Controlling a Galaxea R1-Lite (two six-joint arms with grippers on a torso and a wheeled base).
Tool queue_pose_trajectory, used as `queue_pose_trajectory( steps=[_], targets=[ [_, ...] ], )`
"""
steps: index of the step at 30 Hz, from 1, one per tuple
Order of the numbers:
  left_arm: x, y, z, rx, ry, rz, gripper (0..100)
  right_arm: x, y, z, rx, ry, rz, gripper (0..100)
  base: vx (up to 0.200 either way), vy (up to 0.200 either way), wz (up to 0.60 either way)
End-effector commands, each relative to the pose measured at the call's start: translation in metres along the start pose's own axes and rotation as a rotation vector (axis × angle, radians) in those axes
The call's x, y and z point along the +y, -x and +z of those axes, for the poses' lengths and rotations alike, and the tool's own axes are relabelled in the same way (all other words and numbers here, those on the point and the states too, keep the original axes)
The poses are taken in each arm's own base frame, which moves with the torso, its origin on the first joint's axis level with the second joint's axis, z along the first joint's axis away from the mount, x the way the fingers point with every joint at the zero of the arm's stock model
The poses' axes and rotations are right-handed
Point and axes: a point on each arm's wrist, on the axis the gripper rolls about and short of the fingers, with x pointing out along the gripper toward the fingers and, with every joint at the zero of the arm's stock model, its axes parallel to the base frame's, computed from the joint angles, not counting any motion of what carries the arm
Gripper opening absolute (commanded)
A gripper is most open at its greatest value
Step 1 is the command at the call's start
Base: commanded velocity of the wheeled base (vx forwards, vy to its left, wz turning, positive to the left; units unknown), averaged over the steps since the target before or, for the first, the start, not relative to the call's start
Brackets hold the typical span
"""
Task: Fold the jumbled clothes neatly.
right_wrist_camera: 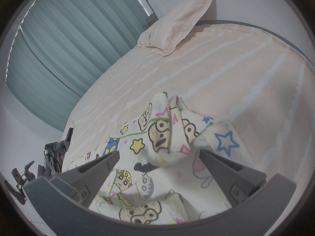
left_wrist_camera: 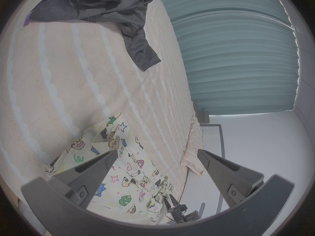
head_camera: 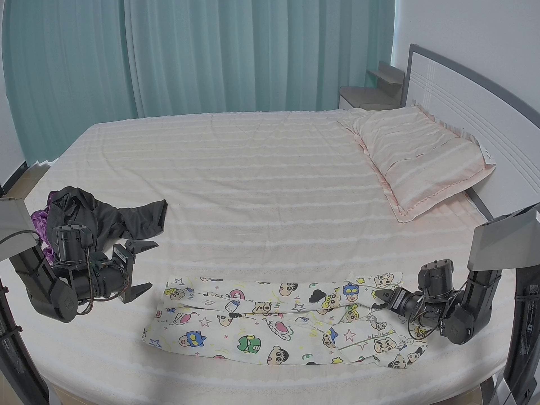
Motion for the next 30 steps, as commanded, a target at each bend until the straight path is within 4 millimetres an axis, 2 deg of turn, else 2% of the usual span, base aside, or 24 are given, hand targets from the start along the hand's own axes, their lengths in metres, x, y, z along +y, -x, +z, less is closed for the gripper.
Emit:
queue_pose_trajectory(
  steps=[1, 5, 6, 19, 30],
  targets=[
    [0.000, 0.000, 0.000, 0.000, 0.000, 0.000, 100, 0.002, -0.012, 0.000, -0.007, -0.003, -0.003, 100, 0.000, 0.000, 0.00],
    [0.000, 0.000, 0.000, 0.000, 0.000, -0.001, 100, 0.001, -0.017, 0.001, -0.026, -0.008, -0.020, 100, 0.000, 0.000, 0.00],
    [0.000, 0.000, 0.000, 0.000, 0.001, 0.000, 100, 0.000, -0.018, 0.000, -0.026, -0.008, -0.022, 0, 0.000, 0.000, 0.00],
    [0.000, 0.000, 0.000, 0.000, 0.000, 0.000, 100, -0.006, -0.006, -0.001, -0.040, -0.032, -0.069, 0, 0.000, 0.000, 0.00],
    [0.001, 0.000, -0.001, 0.001, 0.001, 0.003, 100, -0.017, 0.013, 0.004, -0.035, -0.063, -0.092, 0, 0.000, 0.000, 0.00]
  ],
)
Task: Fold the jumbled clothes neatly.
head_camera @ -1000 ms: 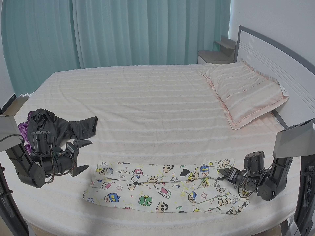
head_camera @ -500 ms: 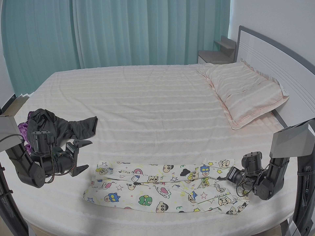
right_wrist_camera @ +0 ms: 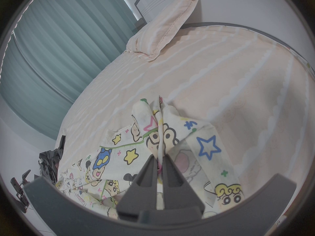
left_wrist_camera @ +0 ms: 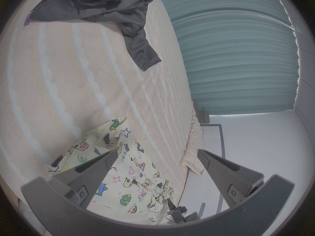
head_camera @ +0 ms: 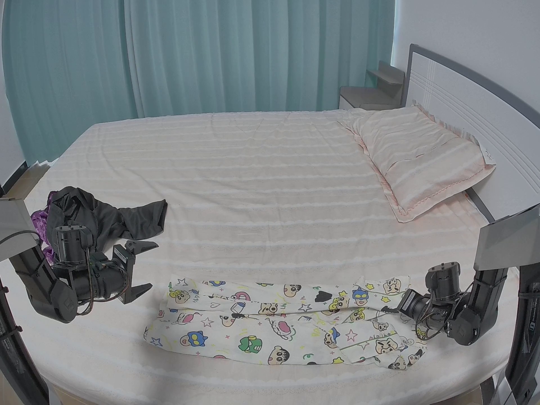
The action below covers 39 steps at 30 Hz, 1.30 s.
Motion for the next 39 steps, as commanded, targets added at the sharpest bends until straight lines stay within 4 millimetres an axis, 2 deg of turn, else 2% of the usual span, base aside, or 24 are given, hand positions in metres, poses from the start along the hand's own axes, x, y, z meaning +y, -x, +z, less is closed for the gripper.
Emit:
queue_pose_trajectory(
  steps=[1, 5, 6, 10, 14, 16, 20, 24, 39],
  targets=[
    [0.000, 0.000, 0.000, 0.000, 0.001, 0.001, 100, -0.004, 0.005, 0.001, 0.004, -0.007, -0.009, 0, 0.000, 0.000, 0.00],
    [0.000, 0.000, 0.000, 0.000, 0.001, 0.001, 100, -0.006, 0.003, -0.003, 0.036, -0.004, -0.002, 0, 0.000, 0.000, 0.00],
    [0.000, 0.000, 0.000, 0.000, 0.001, 0.001, 100, -0.007, 0.002, -0.004, 0.041, -0.003, -0.002, 100, 0.000, 0.000, 0.00],
    [0.001, 0.000, -0.001, 0.002, -0.002, 0.002, 100, -0.007, 0.005, -0.001, 0.030, -0.013, 0.002, 100, 0.000, 0.000, 0.00],
    [0.000, 0.000, -0.001, 0.002, -0.003, 0.001, 100, -0.003, 0.016, 0.010, -0.014, -0.029, 0.023, 100, 0.000, 0.000, 0.00],
    [-0.001, -0.001, -0.004, 0.012, -0.007, 0.001, 100, 0.003, 0.028, 0.020, -0.059, -0.047, 0.054, 100, 0.000, 0.000, 0.00],
    [-0.001, -0.002, -0.004, 0.013, -0.008, 0.001, 100, 0.009, 0.039, 0.017, -0.067, -0.102, 0.072, 100, 0.000, 0.000, 0.00],
    [0.000, -0.001, -0.006, 0.017, -0.006, 0.006, 100, 0.003, 0.047, 0.012, -0.051, -0.141, 0.055, 100, 0.000, 0.000, 0.00],
    [0.001, 0.000, -0.011, 0.031, -0.020, 0.013, 100, 0.000, 0.051, 0.008, -0.074, -0.143, 0.101, 100, 0.000, 0.000, 0.00]
  ],
)
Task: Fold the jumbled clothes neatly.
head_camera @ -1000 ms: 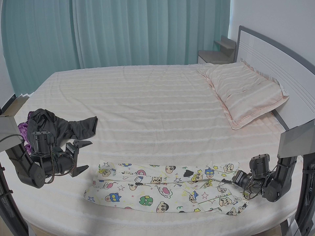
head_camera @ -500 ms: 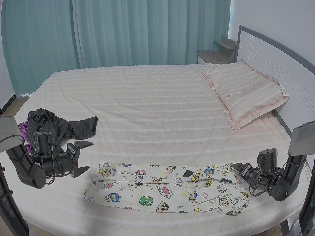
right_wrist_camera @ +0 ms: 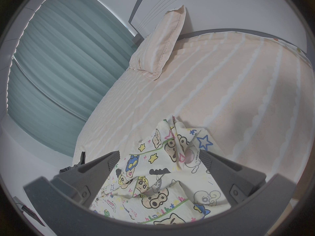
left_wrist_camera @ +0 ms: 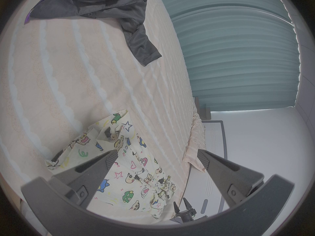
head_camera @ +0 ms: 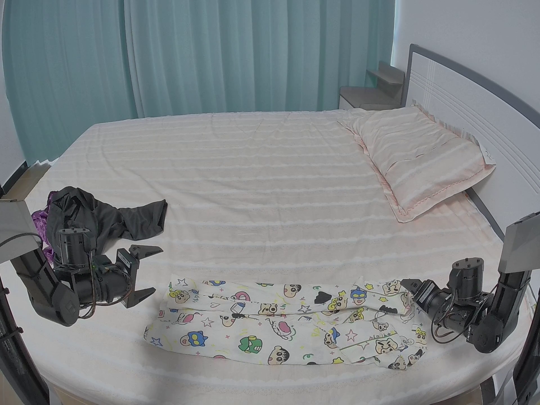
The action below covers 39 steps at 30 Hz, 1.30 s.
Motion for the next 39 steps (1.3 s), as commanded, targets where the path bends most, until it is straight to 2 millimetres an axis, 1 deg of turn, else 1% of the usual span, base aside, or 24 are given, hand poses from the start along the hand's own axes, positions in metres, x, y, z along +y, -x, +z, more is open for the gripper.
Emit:
queue_pose_trajectory(
  steps=[1, 4, 13, 25, 39],
  targets=[
    [0.0003, 0.0020, -0.0019, 0.002, 0.001, 0.002, 100, -0.0007, -0.0006, -0.0022, 0.009, 0.002, -0.004, 100, 0.000, 0.000, 0.00],
    [-0.0001, 0.0016, -0.0020, 0.003, 0.001, 0.001, 100, 0.0000, -0.0003, -0.0026, 0.009, 0.004, -0.001, 100, 0.000, 0.000, 0.00],
    [0.0010, 0.0023, -0.0029, 0.005, 0.004, 0.005, 100, 0.0018, 0.0009, -0.0049, 0.013, 0.010, 0.009, 100, -0.200, 0.000, 0.00],
    [-0.0008, 0.0015, -0.0012, 0.000, 0.003, -0.003, 100, 0.0030, 0.0014, -0.0062, 0.015, 0.014, 0.015, 100, 0.000, 0.000, 0.00],
    [0.0004, 0.0023, 0.0002, -0.006, 0.003, 0.000, 100, 0.0047, 0.0029, -0.0093, 0.022, 0.021, 0.020, 100, 0.000, 0.200, 0.00]
  ],
)
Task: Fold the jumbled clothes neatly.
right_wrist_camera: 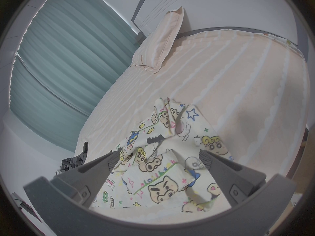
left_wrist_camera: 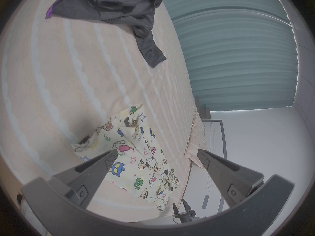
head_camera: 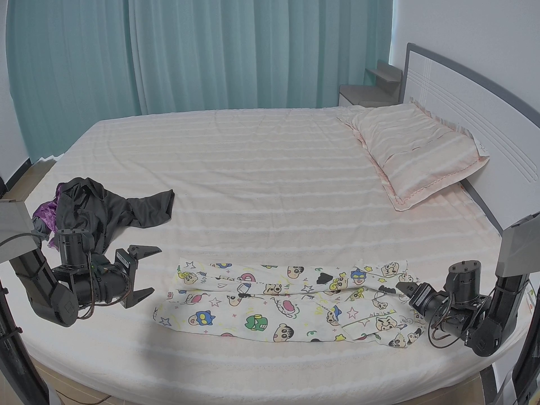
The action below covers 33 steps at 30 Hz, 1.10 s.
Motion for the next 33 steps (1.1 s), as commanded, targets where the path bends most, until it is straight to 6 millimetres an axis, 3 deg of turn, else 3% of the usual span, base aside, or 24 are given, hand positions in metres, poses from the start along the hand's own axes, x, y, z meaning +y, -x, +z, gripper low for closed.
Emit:
queue_pose_trajectory(
  steps=[1, 13, 20, 28, 33],
  targets=[
    [0.000, 0.000, 0.000, -0.002, 0.000, -0.001, 100, 0.001, 0.000, -0.002, 0.005, 0.004, 0.002, 100, 0.000, 0.200, 0.00],
    [0.001, 0.000, 0.000, 0.000, 0.003, 0.003, 100, 0.002, 0.001, -0.002, 0.002, 0.009, 0.006, 100, 0.000, 0.200, 0.00],
    [0.003, 0.002, -0.005, 0.010, 0.005, 0.015, 100, 0.003, 0.002, -0.003, 0.005, 0.012, 0.010, 100, 0.000, 0.000, 0.00],
    [-0.008, -0.017, -0.034, 0.041, -0.059, 0.035, 100, 0.005, 0.003, -0.005, 0.010, 0.019, 0.017, 100, 0.150, 0.000, 0.00],
    [-0.016, -0.034, -0.057, 0.077, -0.180, 0.035, 100, 0.005, 0.004, -0.006, 0.008, 0.021, 0.025, 100, 0.000, 0.000, 0.00]
  ],
)
